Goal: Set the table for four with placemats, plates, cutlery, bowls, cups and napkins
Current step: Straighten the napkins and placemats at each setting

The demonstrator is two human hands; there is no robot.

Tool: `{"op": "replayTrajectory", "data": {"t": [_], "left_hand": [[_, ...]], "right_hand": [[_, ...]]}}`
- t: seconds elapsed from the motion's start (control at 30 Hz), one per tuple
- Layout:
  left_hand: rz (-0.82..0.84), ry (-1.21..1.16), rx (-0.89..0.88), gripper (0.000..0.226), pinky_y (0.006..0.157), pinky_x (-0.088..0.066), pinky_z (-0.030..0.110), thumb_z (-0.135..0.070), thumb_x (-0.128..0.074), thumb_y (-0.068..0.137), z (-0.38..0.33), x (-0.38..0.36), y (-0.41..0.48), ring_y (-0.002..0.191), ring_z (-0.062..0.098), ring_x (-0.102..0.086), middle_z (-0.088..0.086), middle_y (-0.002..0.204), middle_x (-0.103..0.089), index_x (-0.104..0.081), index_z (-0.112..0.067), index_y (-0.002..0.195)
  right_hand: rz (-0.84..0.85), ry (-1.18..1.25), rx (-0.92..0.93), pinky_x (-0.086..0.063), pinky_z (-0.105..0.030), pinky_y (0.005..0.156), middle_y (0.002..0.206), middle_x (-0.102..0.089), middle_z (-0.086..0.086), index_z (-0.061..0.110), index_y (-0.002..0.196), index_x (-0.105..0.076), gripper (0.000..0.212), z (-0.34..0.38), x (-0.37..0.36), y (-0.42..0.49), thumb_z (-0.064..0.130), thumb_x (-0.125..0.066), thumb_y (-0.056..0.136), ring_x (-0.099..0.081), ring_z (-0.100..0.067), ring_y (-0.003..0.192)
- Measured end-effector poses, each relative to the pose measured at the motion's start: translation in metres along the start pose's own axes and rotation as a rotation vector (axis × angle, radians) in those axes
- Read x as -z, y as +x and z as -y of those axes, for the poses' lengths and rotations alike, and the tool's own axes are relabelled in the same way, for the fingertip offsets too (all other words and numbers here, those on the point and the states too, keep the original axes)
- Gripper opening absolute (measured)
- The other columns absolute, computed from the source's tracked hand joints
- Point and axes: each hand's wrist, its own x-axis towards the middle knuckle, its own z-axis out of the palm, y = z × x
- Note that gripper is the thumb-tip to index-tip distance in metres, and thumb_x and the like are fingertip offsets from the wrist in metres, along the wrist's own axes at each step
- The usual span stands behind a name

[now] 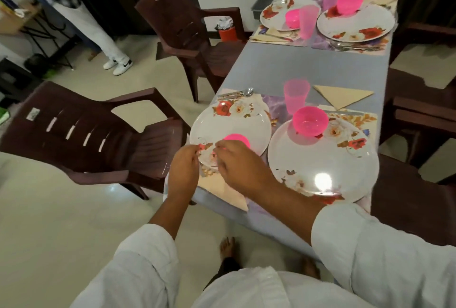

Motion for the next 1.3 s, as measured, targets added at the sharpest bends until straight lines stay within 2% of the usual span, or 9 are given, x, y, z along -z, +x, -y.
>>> {"op": "replayTrajectory", "data": {"t": [0.13, 0.2, 0.33, 0.5, 0.63, 0.83, 0.93, 1.07, 1.3], "left_hand": [[0.334, 0.155, -0.083, 0.018, 0.087, -0.052, 0.038, -0.012, -0.061, 0.093, 0.084, -0.007, 0.011, 0.093, 0.026, -0.066, 0.009, 0.101, -0.072, -0.075, -0.009, 0.102], [0.45, 0.182, -0.167, 0.018, 0.082, -0.055, 0.04, -0.014, -0.062, 0.085, 0.108, -0.014, 0.014, 0.092, 0.028, -0.066, 0.009, 0.099, -0.073, -0.076, -0.013, 0.097], [0.569, 0.241, -0.387, 0.025, 0.081, -0.054, 0.038, -0.01, -0.076, 0.077, 0.134, -0.022, 0.023, 0.097, 0.031, -0.066, 0.008, 0.1, -0.072, -0.077, -0.016, 0.101], [0.607, 0.29, -0.61, 0.037, 0.057, -0.054, 0.034, -0.011, -0.085, 0.063, 0.149, -0.039, 0.038, 0.078, 0.033, -0.068, 0.008, 0.086, -0.069, -0.079, -0.016, 0.099], [0.619, 0.33, -0.724, 0.042, 0.057, -0.054, 0.034, -0.014, -0.09, 0.061, 0.154, -0.044, 0.047, 0.08, 0.034, -0.068, 0.011, 0.09, -0.068, -0.078, -0.015, 0.102], [0.622, 0.331, -0.825, 0.034, 0.061, -0.058, 0.038, -0.007, -0.09, 0.062, 0.16, -0.048, 0.054, 0.082, 0.032, -0.068, 0.011, 0.094, -0.069, -0.077, -0.011, 0.093], [0.647, 0.403, -0.909, 0.039, 0.064, -0.06, 0.037, -0.011, -0.094, 0.058, 0.161, -0.048, 0.055, 0.084, 0.029, -0.069, 0.009, 0.096, -0.071, -0.076, -0.011, 0.093], [0.646, 0.422, -0.994, 0.042, 0.066, -0.061, 0.038, -0.018, -0.094, 0.061, 0.163, -0.049, 0.061, 0.087, 0.027, -0.068, 0.007, 0.098, -0.072, -0.074, -0.014, 0.098], [0.664, 0.42, -1.052, 0.042, 0.071, -0.061, 0.038, -0.017, -0.093, 0.066, 0.164, -0.049, 0.065, 0.089, 0.025, -0.068, 0.007, 0.102, -0.073, -0.073, -0.014, 0.102]], "right_hand": [[0.387, -0.14, 0.026, -0.055, -0.045, 0.085, 0.111, -0.07, -0.013, 0.006, 0.11, -0.072, 0.025, 0.025, -0.078, 0.007, 0.005, -0.055, 0.092, -0.066, -0.031, 0.097], [0.457, -0.172, -0.091, -0.058, -0.042, 0.076, 0.105, -0.071, -0.007, 0.012, 0.106, -0.073, 0.024, 0.023, -0.111, 0.002, 0.01, -0.054, 0.09, -0.069, -0.026, 0.09], [0.517, -0.263, -0.272, -0.058, -0.037, 0.075, 0.112, -0.069, -0.004, 0.017, 0.111, -0.075, 0.027, 0.028, -0.148, -0.007, 0.021, -0.057, 0.091, -0.068, -0.026, 0.095], [0.547, -0.342, -0.381, -0.056, -0.041, 0.08, 0.12, -0.067, -0.011, 0.015, 0.108, -0.074, 0.026, 0.031, -0.146, -0.02, 0.022, -0.069, 0.084, -0.065, -0.032, 0.103], [0.528, -0.337, -0.364, -0.056, -0.039, 0.078, 0.122, -0.067, -0.007, 0.017, 0.115, -0.07, 0.029, 0.023, -0.149, -0.031, 0.027, -0.068, 0.087, -0.065, -0.028, 0.106], [0.57, -0.341, -0.294, -0.061, -0.043, 0.086, 0.116, -0.073, -0.014, 0.009, 0.107, -0.076, 0.051, 0.021, -0.148, -0.047, 0.012, -0.092, 0.059, -0.072, -0.032, 0.102], [0.6, -0.345, -0.319, -0.055, -0.049, 0.099, 0.126, -0.069, -0.017, 0.005, 0.12, -0.072, 0.057, 0.016, -0.15, -0.062, 0.011, -0.089, 0.066, -0.068, -0.035, 0.113], [0.598, -0.368, -0.353, -0.054, -0.05, 0.099, 0.128, -0.068, -0.017, 0.004, 0.123, -0.071, 0.057, 0.012, -0.151, -0.076, 0.011, -0.088, 0.069, -0.067, -0.033, 0.116], [0.563, -0.429, -0.438, -0.038, -0.05, 0.117, 0.152, -0.049, -0.016, 0.007, 0.146, -0.051, 0.055, 0.018, -0.14, -0.086, 0.016, -0.065, 0.095, -0.047, -0.034, 0.14]]}}
